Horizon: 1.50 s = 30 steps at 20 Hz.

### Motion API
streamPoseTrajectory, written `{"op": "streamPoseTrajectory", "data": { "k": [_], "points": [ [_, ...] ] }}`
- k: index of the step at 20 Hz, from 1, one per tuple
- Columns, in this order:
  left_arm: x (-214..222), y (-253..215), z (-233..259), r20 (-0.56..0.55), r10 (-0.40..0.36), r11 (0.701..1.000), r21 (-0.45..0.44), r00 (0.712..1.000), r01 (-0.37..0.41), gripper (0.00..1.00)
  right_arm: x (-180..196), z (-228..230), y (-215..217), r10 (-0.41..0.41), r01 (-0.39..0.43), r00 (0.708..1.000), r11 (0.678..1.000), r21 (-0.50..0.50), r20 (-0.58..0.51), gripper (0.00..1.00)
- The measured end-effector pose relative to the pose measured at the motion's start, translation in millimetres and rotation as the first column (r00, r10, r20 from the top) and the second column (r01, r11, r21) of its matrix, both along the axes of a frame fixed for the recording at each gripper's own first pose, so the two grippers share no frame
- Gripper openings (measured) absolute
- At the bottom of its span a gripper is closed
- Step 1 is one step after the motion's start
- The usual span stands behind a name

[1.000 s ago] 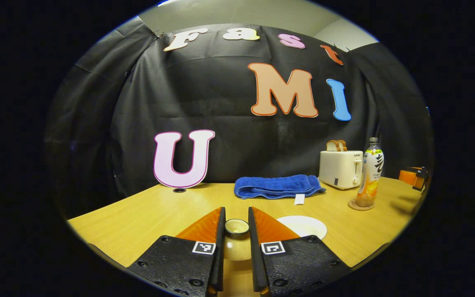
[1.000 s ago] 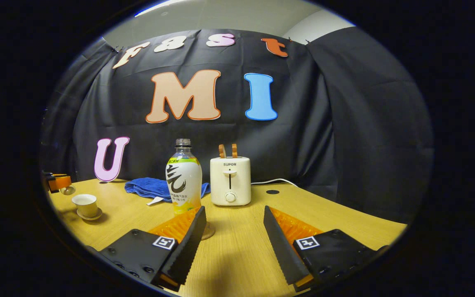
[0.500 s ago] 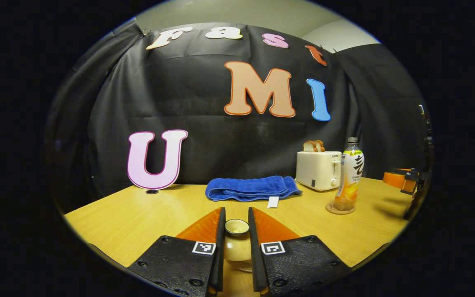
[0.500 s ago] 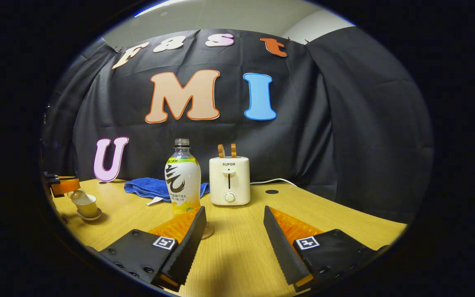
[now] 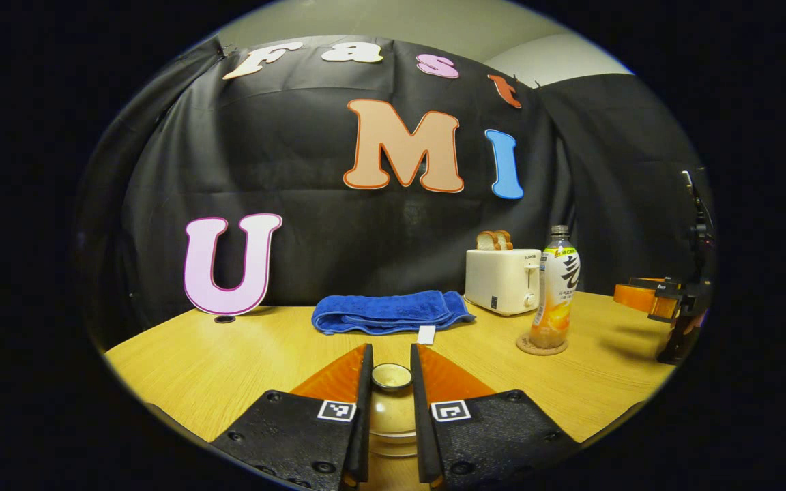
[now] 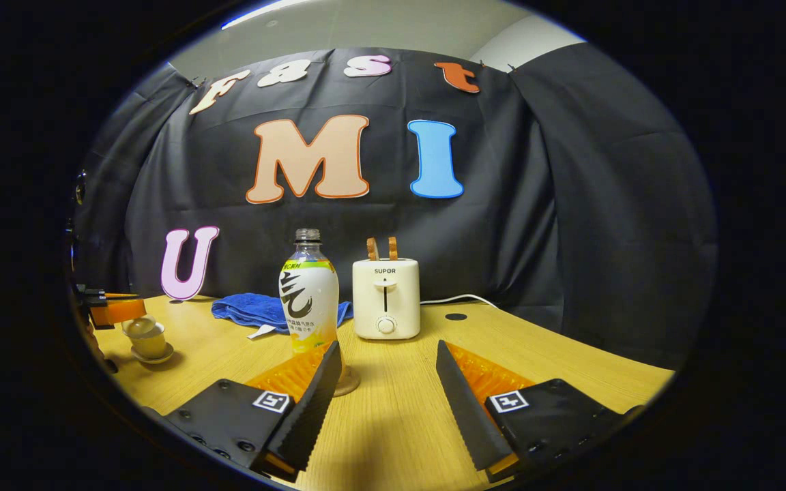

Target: Open the teacup lid with one hand, grasp the water bottle and pour water into the teacup with the other hand; after pouring, place the water bottle on the coaster and then close the teacup lid.

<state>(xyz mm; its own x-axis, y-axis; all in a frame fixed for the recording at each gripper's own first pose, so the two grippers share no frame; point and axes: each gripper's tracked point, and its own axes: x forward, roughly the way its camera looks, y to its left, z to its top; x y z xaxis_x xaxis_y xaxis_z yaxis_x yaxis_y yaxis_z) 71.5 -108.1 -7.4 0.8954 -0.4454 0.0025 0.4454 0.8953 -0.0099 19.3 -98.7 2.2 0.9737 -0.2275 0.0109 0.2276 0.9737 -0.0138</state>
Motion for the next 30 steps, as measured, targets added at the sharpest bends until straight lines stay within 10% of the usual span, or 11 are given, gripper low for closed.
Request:
{"op": "streamPoseTrajectory", "data": {
  "k": [17, 24, 30],
  "points": [
    [1, -5, -8, -0.051, -0.02, 0.999, 0.039, 0.999, 0.022, 0.33, 0, 1, -4, -0.015, 0.015, 1.0, 1.0, -0.001, 0.003, 0.87],
    [0, -2, -6, -0.041, -0.015, 1.0, 0.018, 0.999, 0.015, 0.87, 1, 1, -5, -0.015, 0.015, 1.0, 1.0, -0.001, 0.003, 0.89],
    [-6, 6, -1, -0.012, 0.024, 1.0, -0.003, 1.0, -0.024, 0.93, 1, 1, -6, -0.017, 0.017, 1.0, 1.0, -0.001, 0.003, 0.9]
  ]
}}
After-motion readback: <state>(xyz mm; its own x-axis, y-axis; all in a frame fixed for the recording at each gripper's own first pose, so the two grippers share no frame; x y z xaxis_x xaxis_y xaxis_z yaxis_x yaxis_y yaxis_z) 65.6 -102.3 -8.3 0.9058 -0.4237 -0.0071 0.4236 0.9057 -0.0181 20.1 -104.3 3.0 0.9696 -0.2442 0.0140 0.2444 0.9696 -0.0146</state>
